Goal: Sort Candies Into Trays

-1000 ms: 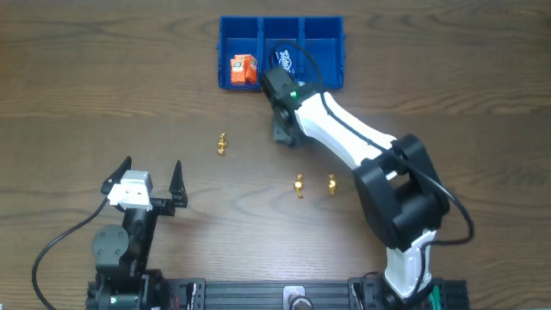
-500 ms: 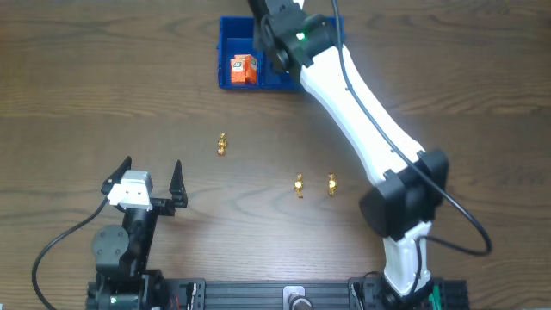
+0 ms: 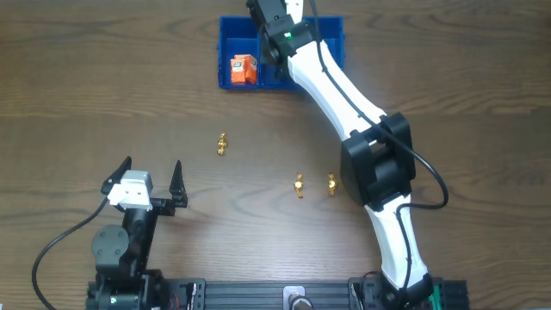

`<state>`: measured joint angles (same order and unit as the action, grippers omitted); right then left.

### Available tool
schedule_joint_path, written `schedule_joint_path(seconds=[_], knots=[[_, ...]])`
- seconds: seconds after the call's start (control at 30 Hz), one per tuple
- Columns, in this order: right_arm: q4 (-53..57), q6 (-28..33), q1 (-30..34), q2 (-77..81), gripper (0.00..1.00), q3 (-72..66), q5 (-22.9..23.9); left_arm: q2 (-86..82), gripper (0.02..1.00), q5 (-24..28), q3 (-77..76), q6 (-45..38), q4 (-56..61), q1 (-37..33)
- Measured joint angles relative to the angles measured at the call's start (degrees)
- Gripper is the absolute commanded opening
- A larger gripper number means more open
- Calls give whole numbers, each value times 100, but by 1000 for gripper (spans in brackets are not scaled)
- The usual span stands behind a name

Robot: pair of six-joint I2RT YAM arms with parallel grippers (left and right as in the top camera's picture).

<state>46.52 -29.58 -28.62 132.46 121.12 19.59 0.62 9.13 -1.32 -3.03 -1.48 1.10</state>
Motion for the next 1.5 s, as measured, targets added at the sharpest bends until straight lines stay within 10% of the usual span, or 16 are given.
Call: schedule_joint_path(seconds=[0.57, 1.5], knots=[[-107, 57, -111, 0, 546, 0, -59, 0, 996, 0, 0, 0, 0, 0], [1408, -542, -1954, -553, 636, 15, -686, 0, 998, 0, 0, 0, 0, 2]])
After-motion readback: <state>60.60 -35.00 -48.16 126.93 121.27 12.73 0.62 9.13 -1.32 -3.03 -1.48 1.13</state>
